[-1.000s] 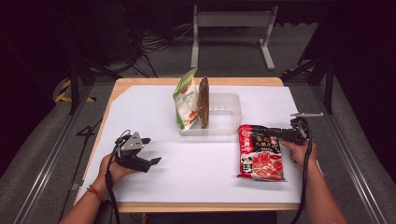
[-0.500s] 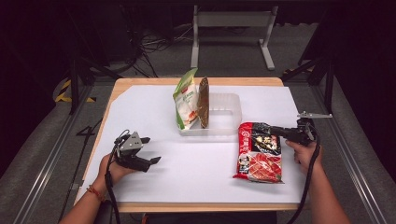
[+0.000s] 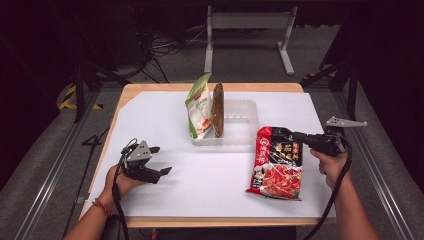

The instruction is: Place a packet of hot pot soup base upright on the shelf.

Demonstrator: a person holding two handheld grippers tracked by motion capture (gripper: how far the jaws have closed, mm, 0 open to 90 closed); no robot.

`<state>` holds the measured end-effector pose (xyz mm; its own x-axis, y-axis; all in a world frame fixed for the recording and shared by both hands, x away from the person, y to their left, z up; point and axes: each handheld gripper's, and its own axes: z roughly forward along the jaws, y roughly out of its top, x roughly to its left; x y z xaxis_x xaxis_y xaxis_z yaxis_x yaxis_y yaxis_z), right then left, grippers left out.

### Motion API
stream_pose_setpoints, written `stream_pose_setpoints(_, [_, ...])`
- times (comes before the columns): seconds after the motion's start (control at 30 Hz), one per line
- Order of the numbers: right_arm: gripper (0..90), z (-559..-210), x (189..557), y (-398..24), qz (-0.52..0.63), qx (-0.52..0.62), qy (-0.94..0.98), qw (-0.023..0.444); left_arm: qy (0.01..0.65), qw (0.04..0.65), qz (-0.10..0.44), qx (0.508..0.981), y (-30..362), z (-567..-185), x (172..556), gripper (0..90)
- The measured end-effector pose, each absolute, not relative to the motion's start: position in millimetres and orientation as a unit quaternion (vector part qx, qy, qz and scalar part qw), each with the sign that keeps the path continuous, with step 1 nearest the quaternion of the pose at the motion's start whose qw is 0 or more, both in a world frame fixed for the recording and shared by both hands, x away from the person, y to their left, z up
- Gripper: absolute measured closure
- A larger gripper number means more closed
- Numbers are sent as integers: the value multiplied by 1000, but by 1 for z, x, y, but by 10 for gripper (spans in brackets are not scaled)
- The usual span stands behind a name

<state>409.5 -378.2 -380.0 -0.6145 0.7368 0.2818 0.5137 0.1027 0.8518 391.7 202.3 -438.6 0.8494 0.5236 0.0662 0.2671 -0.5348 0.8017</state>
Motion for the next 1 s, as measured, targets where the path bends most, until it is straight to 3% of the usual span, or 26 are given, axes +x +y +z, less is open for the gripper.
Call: stream_pose_setpoints(1.0, [877,-323,368,-348,551,360,730,187,234,436,151,856,205,-437,391,161])
